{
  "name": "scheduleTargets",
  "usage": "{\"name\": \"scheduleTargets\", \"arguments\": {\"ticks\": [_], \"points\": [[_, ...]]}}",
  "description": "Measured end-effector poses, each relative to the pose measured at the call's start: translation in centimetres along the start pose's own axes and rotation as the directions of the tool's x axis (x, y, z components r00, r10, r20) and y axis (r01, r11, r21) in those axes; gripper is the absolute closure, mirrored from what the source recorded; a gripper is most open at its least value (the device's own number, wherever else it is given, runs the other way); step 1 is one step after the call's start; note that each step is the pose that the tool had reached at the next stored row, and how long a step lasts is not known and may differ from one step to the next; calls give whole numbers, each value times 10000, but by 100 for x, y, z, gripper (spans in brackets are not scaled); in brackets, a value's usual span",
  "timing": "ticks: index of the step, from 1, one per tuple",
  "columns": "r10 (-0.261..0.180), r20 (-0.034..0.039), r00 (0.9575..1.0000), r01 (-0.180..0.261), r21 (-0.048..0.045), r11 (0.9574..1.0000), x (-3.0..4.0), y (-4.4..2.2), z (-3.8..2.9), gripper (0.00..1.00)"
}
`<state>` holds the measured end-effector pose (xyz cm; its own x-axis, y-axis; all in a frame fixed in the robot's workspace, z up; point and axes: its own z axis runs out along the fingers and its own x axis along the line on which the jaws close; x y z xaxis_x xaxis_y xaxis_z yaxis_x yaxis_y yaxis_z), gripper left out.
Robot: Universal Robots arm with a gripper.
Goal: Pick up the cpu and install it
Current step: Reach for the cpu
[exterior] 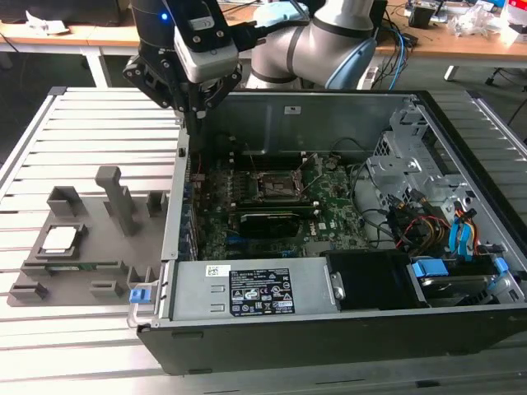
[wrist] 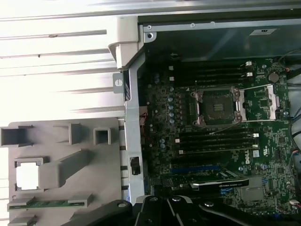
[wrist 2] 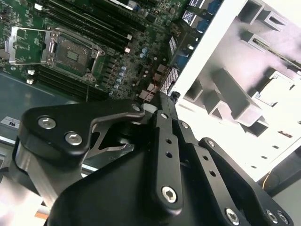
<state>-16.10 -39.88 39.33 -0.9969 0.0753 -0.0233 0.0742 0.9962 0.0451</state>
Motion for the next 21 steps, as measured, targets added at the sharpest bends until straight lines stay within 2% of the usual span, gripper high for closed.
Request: {"name": "scheduleTargets", "arguments": {"ticks": [15, 18, 21], "points": [[-1, 0, 10000, 1, 0, 10000, 302, -23, -8, 89], [0, 0, 10000, 0, 0, 10000, 379, -28, -10, 89], [-1, 1, 10000, 1, -1, 10000, 486, -36, -12, 89]]}}
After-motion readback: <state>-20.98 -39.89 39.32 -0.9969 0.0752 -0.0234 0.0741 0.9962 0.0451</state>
